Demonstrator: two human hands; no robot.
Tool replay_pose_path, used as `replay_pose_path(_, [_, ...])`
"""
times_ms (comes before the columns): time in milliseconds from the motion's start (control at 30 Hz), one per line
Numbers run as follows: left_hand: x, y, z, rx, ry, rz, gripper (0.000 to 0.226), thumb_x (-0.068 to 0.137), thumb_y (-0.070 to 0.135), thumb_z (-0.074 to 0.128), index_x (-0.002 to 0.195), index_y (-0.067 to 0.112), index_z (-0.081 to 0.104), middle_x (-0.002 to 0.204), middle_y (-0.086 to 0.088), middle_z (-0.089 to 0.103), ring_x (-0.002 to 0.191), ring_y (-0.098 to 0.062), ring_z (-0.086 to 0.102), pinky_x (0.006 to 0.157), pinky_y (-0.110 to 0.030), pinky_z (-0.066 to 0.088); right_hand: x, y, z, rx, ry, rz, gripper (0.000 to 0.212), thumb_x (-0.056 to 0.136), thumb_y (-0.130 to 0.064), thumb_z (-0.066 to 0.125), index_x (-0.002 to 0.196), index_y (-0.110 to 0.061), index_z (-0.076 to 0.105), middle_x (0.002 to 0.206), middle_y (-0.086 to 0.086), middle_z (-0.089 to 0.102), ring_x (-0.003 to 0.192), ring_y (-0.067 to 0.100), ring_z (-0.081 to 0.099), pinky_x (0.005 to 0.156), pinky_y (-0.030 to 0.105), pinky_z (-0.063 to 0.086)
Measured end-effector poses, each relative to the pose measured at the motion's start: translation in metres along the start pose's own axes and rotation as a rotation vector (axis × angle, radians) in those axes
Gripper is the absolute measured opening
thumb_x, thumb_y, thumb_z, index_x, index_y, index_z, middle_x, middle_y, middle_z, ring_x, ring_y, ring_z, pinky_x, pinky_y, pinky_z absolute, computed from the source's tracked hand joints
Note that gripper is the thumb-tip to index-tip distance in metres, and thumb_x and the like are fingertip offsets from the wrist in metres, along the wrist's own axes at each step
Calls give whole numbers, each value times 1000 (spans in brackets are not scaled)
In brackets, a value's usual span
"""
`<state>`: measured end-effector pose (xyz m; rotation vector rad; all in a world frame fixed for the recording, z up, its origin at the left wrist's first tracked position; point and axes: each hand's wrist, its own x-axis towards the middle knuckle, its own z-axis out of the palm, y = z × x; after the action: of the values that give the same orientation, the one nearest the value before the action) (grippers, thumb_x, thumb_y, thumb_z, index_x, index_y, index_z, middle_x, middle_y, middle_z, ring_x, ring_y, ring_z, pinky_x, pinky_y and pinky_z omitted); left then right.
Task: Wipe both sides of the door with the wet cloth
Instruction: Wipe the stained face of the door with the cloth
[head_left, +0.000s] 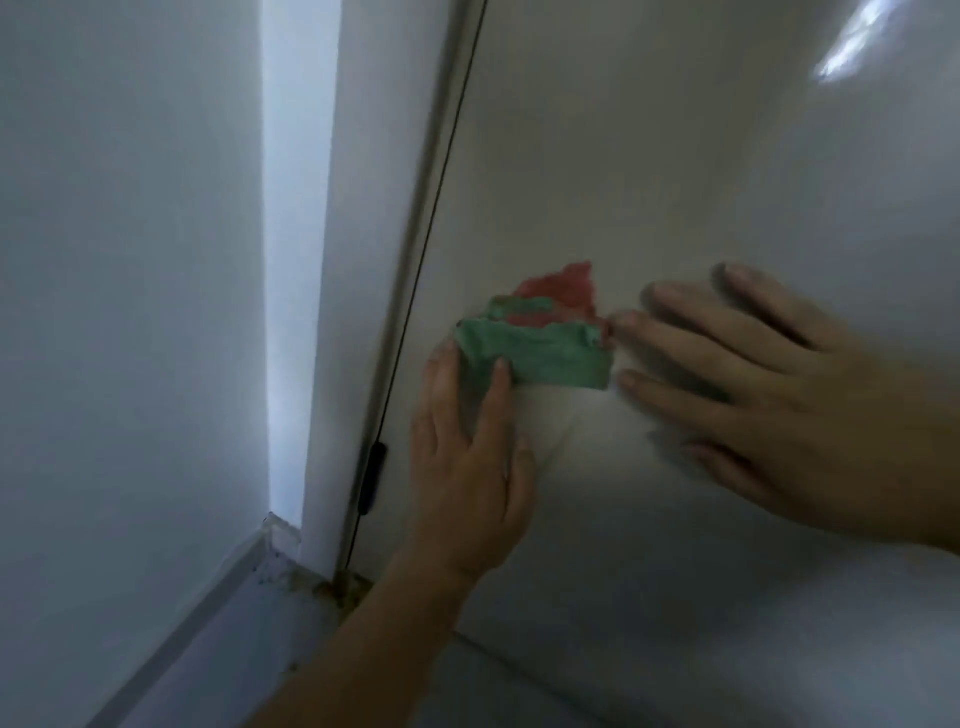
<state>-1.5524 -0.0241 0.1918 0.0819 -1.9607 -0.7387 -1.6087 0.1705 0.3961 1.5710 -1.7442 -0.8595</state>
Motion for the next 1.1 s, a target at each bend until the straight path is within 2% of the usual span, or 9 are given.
replay_pose_path(100, [14, 23, 0, 1, 64, -18, 53, 99, 26, 48, 146, 4, 36, 166, -23, 10, 156, -41, 12, 127, -51, 17, -25, -14, 12, 25, 50, 31, 56, 94, -37, 48, 142, -9, 57, 162, 20, 33, 151, 41, 29, 121, 63, 19])
replay_pose_path(200, [26, 46, 9, -56, 6, -13, 64, 106, 34, 39, 161, 15, 13, 171, -13, -2, 159, -34, -5, 128, -56, 7, -35, -19, 23, 35, 113, 50, 56, 91, -33, 53, 140, -6, 59, 161, 21, 35, 149, 42, 31, 123, 61, 16])
replay_pose_path(333, [31, 56, 19, 97, -41, -135, 61, 108, 51, 18, 160, 29, -6, 169, 3, -18, 157, -23, -20, 125, -39, -12, -45, -23, 27, 93, 108, 66, 59, 94, -37, 42, 141, -5, 57, 162, 22, 32, 152, 42, 25, 124, 61, 13])
replay_pose_path(400, [36, 56, 18, 150, -22, -220, 60, 107, 52, 17, 157, 32, -10, 169, 1, -15, 157, -22, -18, 126, -36, -11, -52, -22, 25, 132, 77, 63, 60, 93, -41, 54, 140, -5, 59, 161, 22, 33, 152, 42, 23, 123, 61, 13])
replay_pose_path(567, [62, 56, 19, 41, 160, -543, 61, 105, 47, 17, 155, 34, -14, 171, 0, -15, 157, -19, -18, 127, -52, -5, -60, -15, 29, 213, 70, -17, 65, 80, -45, 73, 129, -3, 68, 154, 25, 44, 147, 45, 33, 121, 63, 20])
replay_pose_path(667, [47, 60, 35, -38, 172, -467, 60, 103, 52, 13, 154, 39, -16, 170, 5, -20, 156, -14, -22, 127, -43, -11, -60, -17, 38, 163, 118, -43, 60, 85, -43, 66, 129, -3, 67, 154, 25, 43, 148, 45, 32, 121, 64, 18])
replay_pose_path(767, [-8, 90, 58, -22, 25, -387, 57, 105, 51, 12, 155, 49, -16, 168, 12, -26, 155, -13, -23, 120, -33, -13, -60, -19, 40, 115, 165, -37, 60, 91, -40, 45, 133, -3, 64, 155, 25, 42, 148, 45, 32, 122, 64, 16])
replay_pose_path(900, [-18, 71, 65, 109, 40, -259, 54, 106, 54, 5, 156, 50, -16, 168, 6, -25, 158, -21, -14, 126, -45, -5, -59, -22, 42, 60, 147, -31, 63, 92, -39, 40, 139, -2, 59, 158, 25, 38, 149, 45, 28, 122, 64, 13])
replay_pose_path(1100, [7, 56, 76, -78, 285, -435, 58, 107, 40, 17, 158, 39, -11, 171, -2, -15, 158, -24, -15, 126, -59, -3, -61, -18, 45, -8, 126, -68, 65, 91, -36, 44, 145, -1, 52, 161, 25, 31, 151, 45, 24, 123, 64, 12])
